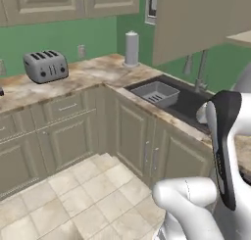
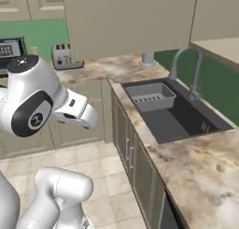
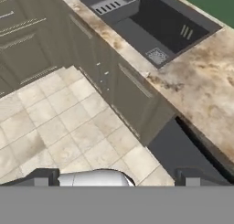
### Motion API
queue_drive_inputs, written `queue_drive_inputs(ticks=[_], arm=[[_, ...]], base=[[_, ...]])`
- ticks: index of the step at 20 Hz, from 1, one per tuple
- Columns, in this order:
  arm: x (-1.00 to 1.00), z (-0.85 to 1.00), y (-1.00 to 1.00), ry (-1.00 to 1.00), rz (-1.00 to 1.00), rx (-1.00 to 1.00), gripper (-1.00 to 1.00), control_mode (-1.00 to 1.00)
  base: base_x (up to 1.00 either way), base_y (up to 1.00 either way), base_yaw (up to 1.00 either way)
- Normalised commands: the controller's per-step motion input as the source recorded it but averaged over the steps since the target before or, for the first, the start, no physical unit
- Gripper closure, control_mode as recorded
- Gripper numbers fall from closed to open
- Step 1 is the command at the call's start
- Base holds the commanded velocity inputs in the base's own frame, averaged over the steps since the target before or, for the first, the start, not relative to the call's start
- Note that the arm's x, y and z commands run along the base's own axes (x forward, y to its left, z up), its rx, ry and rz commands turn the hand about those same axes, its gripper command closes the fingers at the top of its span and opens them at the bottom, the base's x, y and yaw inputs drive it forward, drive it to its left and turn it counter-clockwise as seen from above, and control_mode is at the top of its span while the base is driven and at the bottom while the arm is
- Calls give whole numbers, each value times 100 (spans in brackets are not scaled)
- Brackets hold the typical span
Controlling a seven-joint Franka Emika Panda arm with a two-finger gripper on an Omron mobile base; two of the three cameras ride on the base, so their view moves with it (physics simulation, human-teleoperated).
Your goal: Retrieve the bottle and the shaker from the cabinet and place them next to the mixing bowl on the counter. Then add garlic from the fridge to the mixing bowl.
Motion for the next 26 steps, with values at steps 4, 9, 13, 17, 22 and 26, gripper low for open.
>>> queue_drive_inputs(ticks=[4,9,13,17,22,26], arm=[[0,0,0,0,0,0,-100,100],[0,0,0,0,0,0,-100,100],[0,0,0,0,0,0,-100,100],[0,0,0,0,0,0,-100,100],[0,0,0,0,0,0,-100,100],[0,0,0,0,0,0,-100,100]], base=[[-3,0,100],[-1,0,100],[0,0,100],[0,1,100],[0,1,100],[18,1,91]])
